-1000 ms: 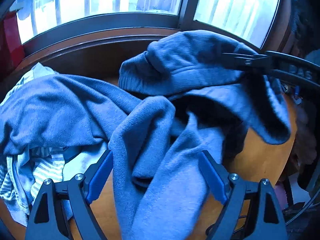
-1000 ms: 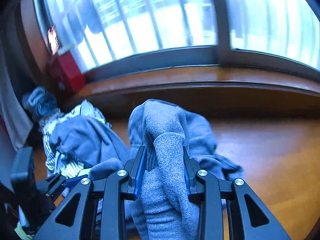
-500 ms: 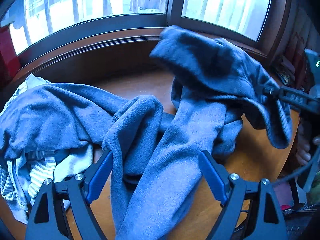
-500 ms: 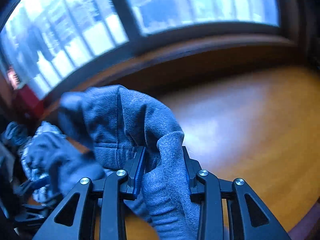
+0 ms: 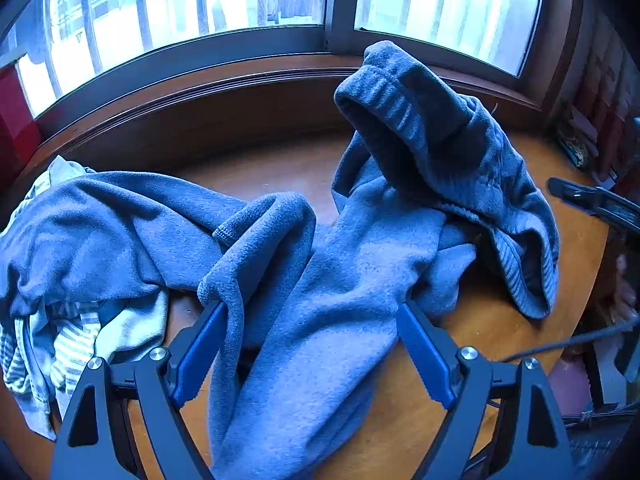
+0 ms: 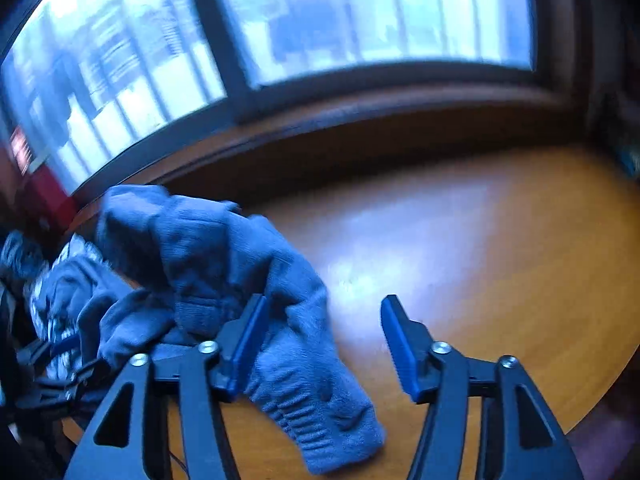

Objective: Fold clothes

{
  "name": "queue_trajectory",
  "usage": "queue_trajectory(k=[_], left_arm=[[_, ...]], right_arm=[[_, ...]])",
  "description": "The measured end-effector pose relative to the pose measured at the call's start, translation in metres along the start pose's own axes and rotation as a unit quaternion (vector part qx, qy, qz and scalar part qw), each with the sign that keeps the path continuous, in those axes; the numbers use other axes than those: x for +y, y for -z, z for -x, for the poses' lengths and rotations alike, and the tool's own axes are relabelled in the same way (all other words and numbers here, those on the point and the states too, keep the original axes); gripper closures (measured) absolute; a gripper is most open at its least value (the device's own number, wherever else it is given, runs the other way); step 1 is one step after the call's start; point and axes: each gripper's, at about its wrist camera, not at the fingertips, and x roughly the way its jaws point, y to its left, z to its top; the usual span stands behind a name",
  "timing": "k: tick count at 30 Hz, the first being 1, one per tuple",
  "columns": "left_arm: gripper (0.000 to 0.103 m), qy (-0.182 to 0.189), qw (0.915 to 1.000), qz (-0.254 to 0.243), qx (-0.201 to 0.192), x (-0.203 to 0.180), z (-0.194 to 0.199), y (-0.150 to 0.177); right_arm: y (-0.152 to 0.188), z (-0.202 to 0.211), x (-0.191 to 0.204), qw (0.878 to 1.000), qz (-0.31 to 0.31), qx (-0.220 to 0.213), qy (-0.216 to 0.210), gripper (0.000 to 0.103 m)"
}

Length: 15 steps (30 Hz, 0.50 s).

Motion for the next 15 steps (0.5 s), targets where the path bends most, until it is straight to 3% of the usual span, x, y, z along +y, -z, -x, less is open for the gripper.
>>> queue_trajectory(k=[4, 8, 11, 15], left_arm=[[0.017, -0.008, 0.9998, 0.017, -0.004, 0.011, -0.020, -0.014], [0.017, -0.021, 0.9992, 0.033, -0.012, 0.017, -0.034, -0.027], [0.017, -0.025, 0.9989, 0.039, -0.010, 0.020, -0.032, -0.028], [0.017, -0.022, 0.9995, 0.021, -0.001, 0.024, -0.038, -0.030]], right_arm=[[-0.004, 0.009, 0.044, 0.993, 0.109, -0.017, -0.037, 0.038], [-0.009, -0.002, 0.092, 0.976, 0.206, -0.045, -0.057, 0.037], [-0.016, -0.021, 0.121, 0.968, 0.238, -0.052, -0.066, 0.037], [-0.028, -0.052, 0.139, 0.967, 0.246, -0.050, -0.052, 0.037]])
